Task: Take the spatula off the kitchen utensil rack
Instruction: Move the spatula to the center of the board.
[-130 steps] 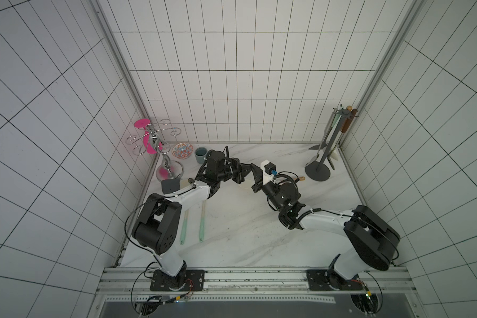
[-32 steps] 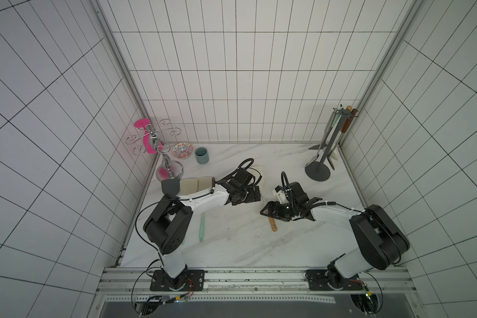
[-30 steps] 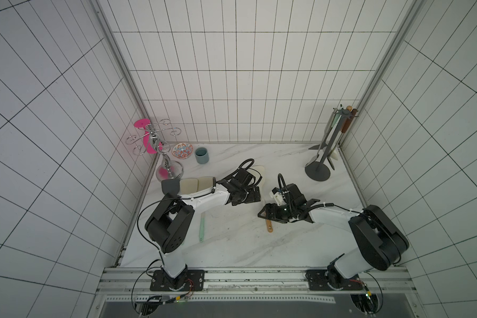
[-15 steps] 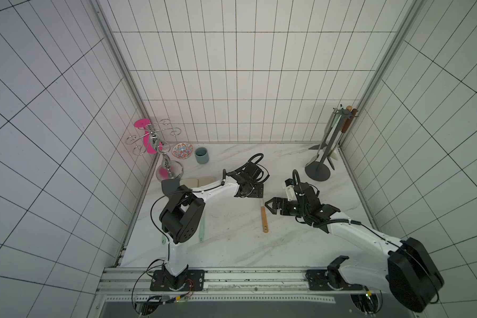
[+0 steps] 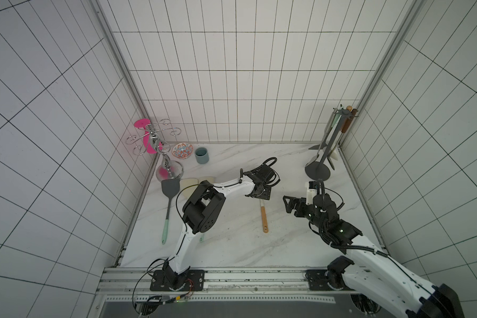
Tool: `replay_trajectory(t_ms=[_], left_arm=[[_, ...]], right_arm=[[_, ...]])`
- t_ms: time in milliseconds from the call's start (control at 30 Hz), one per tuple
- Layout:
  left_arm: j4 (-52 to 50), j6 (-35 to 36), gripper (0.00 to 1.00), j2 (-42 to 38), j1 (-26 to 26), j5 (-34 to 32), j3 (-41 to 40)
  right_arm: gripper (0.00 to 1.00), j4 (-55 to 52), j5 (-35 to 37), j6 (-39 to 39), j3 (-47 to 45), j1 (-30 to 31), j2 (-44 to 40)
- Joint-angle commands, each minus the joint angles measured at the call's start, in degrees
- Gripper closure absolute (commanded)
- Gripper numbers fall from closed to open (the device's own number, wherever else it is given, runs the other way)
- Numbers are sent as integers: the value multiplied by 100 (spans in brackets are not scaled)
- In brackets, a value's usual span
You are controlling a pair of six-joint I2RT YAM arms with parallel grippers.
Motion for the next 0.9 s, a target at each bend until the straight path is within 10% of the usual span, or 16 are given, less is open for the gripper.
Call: replay_trajectory(t_ms=[0, 433, 867], left_arm=[[-376, 82, 31, 280, -69, -440, 296], [-5, -9, 91, -159, -55, -771, -612], [749, 12, 99, -2372, 937, -795, -3203]], right_arm=[[1, 495, 255, -38, -418, -54, -105], [1, 505, 225, -3, -360, -53, 74], [1, 608, -110, 2, -210, -54, 270]])
